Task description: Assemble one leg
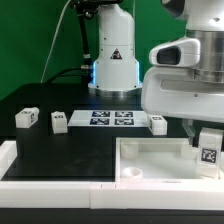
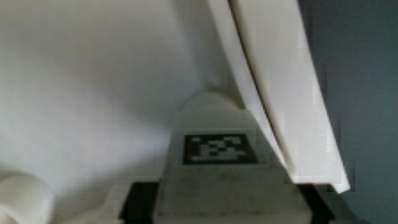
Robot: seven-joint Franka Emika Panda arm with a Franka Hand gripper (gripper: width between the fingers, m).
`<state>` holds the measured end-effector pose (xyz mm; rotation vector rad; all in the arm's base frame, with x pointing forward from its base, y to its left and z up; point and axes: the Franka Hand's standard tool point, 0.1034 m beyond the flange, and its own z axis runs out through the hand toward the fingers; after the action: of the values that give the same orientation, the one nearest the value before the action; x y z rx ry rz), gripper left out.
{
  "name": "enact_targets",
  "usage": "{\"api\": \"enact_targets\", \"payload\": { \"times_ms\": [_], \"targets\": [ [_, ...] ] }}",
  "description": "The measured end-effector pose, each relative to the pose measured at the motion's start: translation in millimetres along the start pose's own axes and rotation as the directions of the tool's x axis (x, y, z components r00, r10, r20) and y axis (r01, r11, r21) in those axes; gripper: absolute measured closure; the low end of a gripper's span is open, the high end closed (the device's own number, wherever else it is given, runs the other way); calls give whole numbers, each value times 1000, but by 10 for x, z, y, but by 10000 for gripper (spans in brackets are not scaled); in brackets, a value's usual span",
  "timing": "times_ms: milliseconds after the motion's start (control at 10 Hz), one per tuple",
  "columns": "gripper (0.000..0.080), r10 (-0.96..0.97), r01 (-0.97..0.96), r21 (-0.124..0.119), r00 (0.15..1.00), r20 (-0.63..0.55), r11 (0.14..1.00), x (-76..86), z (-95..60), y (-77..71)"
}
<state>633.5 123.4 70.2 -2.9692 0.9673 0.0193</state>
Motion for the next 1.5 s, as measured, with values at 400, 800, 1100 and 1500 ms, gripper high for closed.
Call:
{"api": "enact_targets", "payload": {
  "times_ms": [400, 800, 1100, 1500],
  "targets": [
    [506, 466, -466, -10, 885, 1, 885, 3, 2, -35],
    [194, 482, -482, -7, 876, 6, 876, -10, 4, -51],
    [152, 62, -62, 0, 998, -1, 998, -28, -16, -91],
    [151, -454, 454, -12, 891, -4, 891, 42, -19, -25]
  ]
}}
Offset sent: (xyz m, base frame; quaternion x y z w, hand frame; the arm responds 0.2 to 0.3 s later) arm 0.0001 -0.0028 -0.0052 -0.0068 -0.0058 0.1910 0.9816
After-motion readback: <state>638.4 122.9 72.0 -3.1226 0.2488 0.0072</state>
